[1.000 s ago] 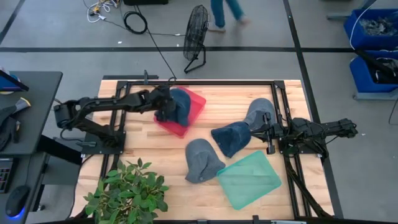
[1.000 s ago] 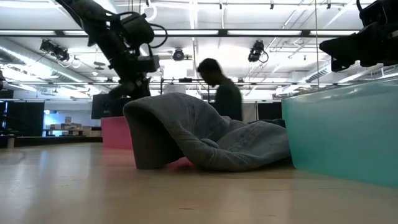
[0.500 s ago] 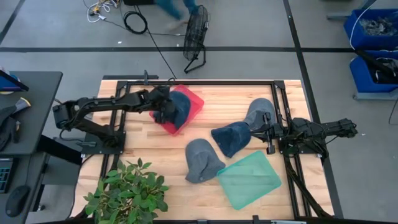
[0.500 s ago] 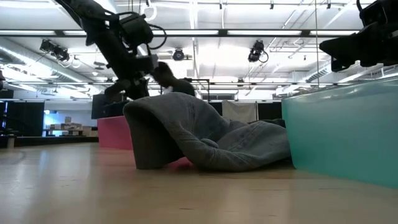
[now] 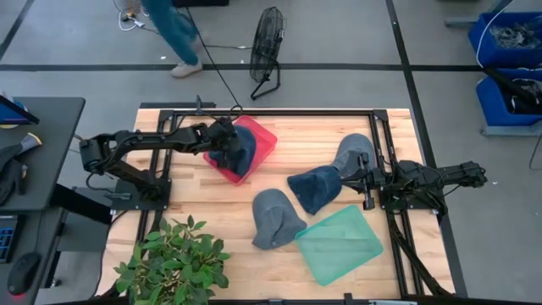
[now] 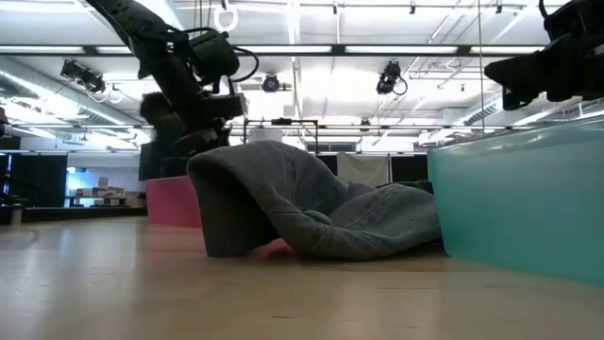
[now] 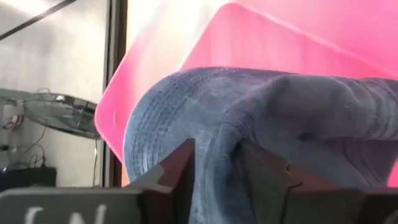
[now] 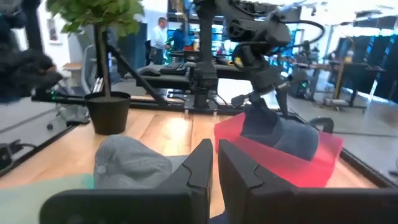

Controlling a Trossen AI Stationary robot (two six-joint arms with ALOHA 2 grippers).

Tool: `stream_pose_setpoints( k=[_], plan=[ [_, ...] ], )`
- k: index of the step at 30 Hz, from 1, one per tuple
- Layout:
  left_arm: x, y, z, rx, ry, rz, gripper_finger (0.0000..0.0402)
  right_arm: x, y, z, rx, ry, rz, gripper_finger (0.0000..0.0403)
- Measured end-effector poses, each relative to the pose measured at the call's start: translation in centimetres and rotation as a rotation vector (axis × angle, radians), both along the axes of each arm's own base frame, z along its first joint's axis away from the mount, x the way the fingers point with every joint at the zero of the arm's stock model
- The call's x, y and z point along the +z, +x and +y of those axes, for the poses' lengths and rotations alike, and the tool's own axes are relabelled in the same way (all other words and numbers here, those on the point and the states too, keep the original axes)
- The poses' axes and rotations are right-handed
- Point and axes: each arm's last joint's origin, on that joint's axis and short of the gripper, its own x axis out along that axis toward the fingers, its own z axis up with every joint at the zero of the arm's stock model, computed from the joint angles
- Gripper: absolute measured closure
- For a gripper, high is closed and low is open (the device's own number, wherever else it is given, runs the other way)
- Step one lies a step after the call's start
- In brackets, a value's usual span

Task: Pick & Place hat
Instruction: Put the left blue cap into the red bin, then put the blue cap into the red bin

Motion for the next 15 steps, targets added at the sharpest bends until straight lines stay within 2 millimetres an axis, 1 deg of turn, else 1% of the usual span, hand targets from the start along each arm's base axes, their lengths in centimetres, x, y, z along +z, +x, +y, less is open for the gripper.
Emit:
stream_pose_setpoints(
  k=[4,8,11,15],
  plan=[
    [0.6,0.4,-0.2,0.032,0.033,-0.014,0.0232,0.1,0.0,-0.1,-0.045,0.060,-0.007,0.0361],
    [1.4,1.1,-0.9,0.021,0.061,-0.031,0.0212,0.1,0.0,-0.2,-0.055,0.068,-0.008,0.0336],
    [2.4,1.8,-1.6,-0.011,0.072,-0.063,0.0204,0.1,0.0,-0.2,-0.057,0.068,-0.010,0.0314],
    [3.7,2.8,-2.9,-0.062,0.083,-0.102,0.0203,0.1,0.0,-0.2,-0.074,0.087,-0.014,0.0291]
  ],
)
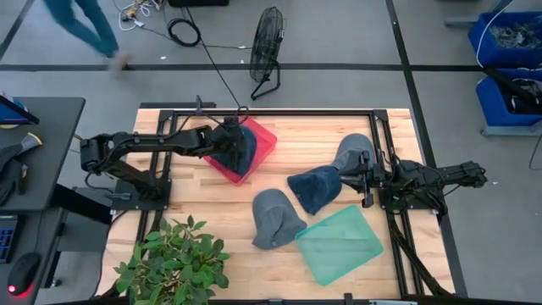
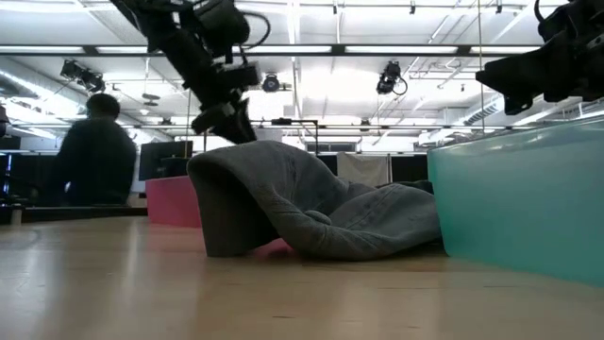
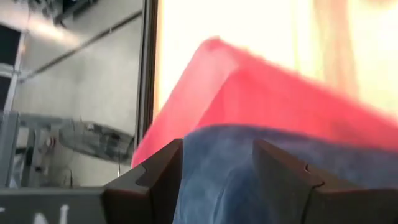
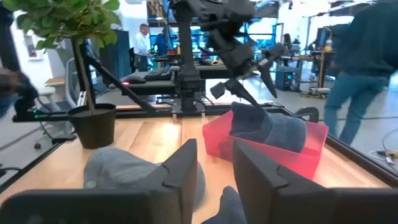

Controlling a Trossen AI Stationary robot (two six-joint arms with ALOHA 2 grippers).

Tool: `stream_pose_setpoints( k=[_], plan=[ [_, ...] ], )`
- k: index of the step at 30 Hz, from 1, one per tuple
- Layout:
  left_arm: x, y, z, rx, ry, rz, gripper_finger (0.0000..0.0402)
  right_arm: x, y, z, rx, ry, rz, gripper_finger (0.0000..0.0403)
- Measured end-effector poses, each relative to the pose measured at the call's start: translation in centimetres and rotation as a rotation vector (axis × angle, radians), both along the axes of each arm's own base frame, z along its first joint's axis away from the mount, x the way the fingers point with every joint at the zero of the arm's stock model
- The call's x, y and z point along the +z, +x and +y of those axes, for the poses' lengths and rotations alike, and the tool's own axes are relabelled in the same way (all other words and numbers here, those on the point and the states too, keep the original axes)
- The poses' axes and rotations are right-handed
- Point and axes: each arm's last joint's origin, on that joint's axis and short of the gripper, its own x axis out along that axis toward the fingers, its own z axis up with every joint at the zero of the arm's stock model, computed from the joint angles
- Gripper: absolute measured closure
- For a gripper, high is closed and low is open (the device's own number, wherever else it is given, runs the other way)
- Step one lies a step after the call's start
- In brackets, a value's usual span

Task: Pick & Place hat
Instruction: Put the blue cap into the red bin

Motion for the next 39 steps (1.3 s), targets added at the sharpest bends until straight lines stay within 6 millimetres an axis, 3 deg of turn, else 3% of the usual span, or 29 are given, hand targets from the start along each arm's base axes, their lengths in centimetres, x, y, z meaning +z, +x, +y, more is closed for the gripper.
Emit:
stream_pose_setpoints(
  k=[6,14,25,31,39],
  plan=[
    [1.4,1.2,-2.2,-0.052,-0.017,-0.068,0.0205,0.0,0.0,-0.1,-0.024,0.060,-0.007,0.0280],
    [1.6,2.0,-5.4,-0.129,-0.135,-0.126,0.0205,0.0,0.0,-0.1,-0.022,0.089,-0.009,0.0280],
    [1.4,3.1,-7.6,-0.066,-0.335,-0.276,0.0205,-0.1,0.1,-0.1,-0.023,0.085,0.013,0.0279],
    [-0.4,6.0,-8.1,-0.112,-0.469,-0.404,0.0205,-0.4,0.3,0.0,-0.024,0.055,0.045,0.0279],
    [-4.6,9.6,-8.1,-0.148,-0.473,-0.526,0.0205,-0.6,0.5,0.0,-0.021,0.059,0.067,0.0279]
  ],
)
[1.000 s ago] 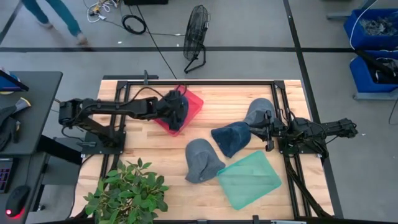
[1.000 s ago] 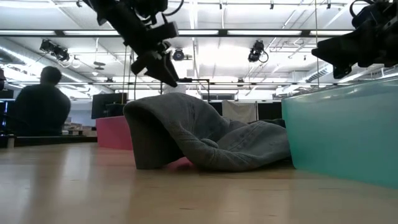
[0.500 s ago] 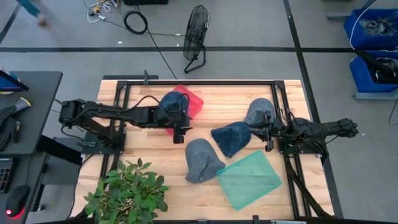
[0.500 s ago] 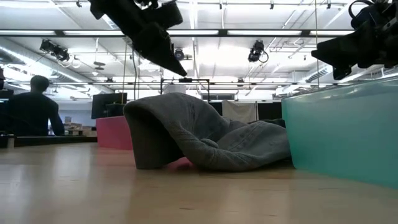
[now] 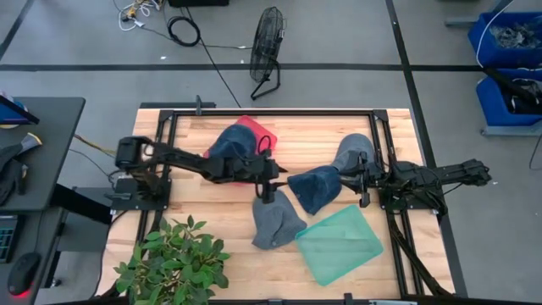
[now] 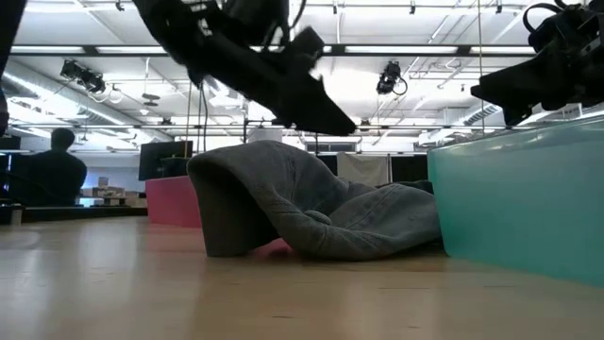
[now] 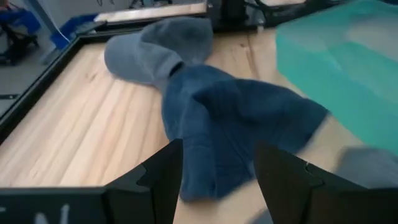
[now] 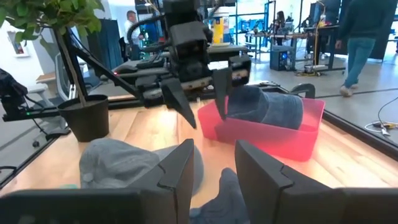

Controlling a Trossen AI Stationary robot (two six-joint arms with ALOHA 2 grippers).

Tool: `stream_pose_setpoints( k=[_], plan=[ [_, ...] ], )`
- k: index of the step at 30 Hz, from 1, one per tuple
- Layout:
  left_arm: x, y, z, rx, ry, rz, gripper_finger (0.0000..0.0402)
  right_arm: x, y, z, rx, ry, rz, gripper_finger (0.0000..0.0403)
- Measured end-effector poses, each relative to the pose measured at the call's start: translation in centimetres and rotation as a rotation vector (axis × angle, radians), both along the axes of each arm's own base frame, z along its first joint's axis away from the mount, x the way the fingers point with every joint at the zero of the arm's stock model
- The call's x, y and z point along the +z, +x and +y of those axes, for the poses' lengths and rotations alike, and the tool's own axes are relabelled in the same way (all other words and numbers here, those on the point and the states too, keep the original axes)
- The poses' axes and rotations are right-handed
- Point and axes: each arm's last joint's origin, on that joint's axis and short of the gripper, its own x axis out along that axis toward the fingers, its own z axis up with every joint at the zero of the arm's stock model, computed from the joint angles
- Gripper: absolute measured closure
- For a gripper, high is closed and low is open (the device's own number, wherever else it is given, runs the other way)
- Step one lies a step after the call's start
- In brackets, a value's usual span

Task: Pick & Place hat
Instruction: Put the blue cap into the red bin

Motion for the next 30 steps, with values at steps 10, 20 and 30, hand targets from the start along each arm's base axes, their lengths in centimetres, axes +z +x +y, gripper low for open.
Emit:
stream_pose_setpoints(
  k=[10,20,30],
  plan=[
    [-5.0,1.5,1.9,0.057,-0.016,0.016,0.0205,-0.1,0.1,0.0,0.000,0.000,0.014,0.0279],
    [-7.5,1.5,3.4,0.081,-0.036,0.070,0.0205,-0.1,0.1,0.0,-0.001,0.000,0.014,0.0279],
    [-6.5,2.0,3.0,-0.003,-0.082,-0.028,0.0205,-0.1,0.1,0.0,-0.001,0.000,0.015,0.0279]
  ],
)
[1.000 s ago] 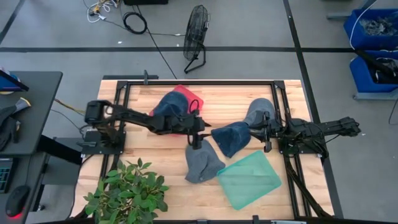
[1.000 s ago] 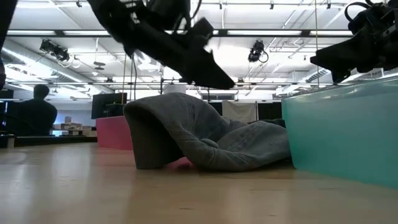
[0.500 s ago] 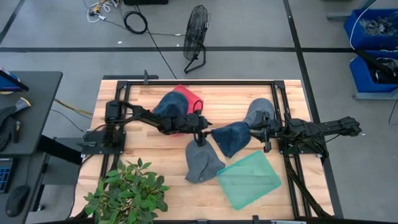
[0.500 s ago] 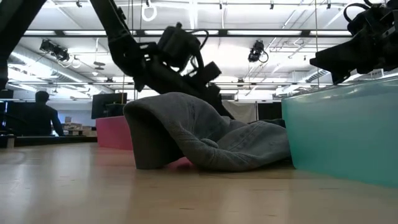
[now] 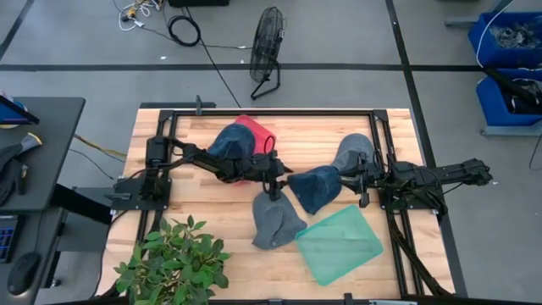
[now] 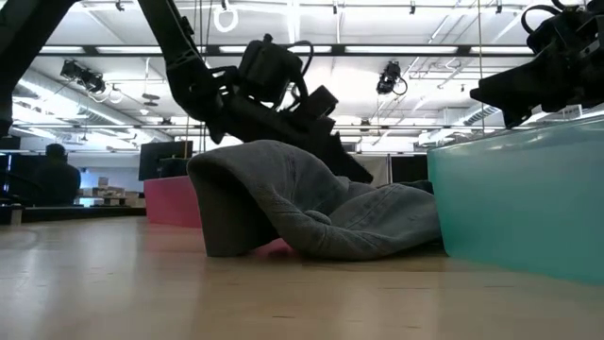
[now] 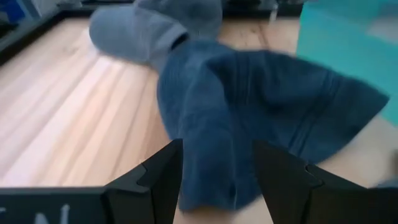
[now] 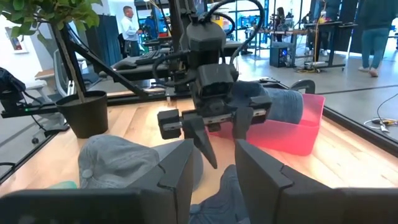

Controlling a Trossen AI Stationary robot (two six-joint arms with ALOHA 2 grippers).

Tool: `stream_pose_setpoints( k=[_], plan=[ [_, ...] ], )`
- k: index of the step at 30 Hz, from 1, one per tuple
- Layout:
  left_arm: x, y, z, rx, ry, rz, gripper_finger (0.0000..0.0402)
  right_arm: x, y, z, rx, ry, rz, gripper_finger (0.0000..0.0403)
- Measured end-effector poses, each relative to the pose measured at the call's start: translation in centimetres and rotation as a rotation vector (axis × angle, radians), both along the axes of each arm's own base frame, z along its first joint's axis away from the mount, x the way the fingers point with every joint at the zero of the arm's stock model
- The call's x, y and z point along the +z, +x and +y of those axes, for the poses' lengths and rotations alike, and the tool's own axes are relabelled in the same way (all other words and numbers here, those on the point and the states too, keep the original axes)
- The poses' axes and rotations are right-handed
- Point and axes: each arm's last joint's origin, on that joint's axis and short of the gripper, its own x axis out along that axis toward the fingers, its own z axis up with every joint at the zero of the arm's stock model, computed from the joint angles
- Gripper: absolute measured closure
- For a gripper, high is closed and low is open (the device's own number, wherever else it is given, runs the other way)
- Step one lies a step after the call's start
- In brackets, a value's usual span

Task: Pick & Place hat
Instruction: Put the blue cap into the red bin

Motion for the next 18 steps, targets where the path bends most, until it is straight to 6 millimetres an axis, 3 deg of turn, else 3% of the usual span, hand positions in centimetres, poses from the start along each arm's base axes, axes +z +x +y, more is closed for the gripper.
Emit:
stream_pose_setpoints(
  k=[12,18],
  plan=[
    [-2.2,-0.1,0.3,0.006,-0.005,0.070,0.0206,0.0,0.0,0.0,0.000,-0.001,0.002,0.0279],
    [-1.5,0.3,0.4,-0.005,0.035,-0.013,0.0259,0.0,0.0,0.0,0.000,-0.001,0.003,0.0279]
  ],
)
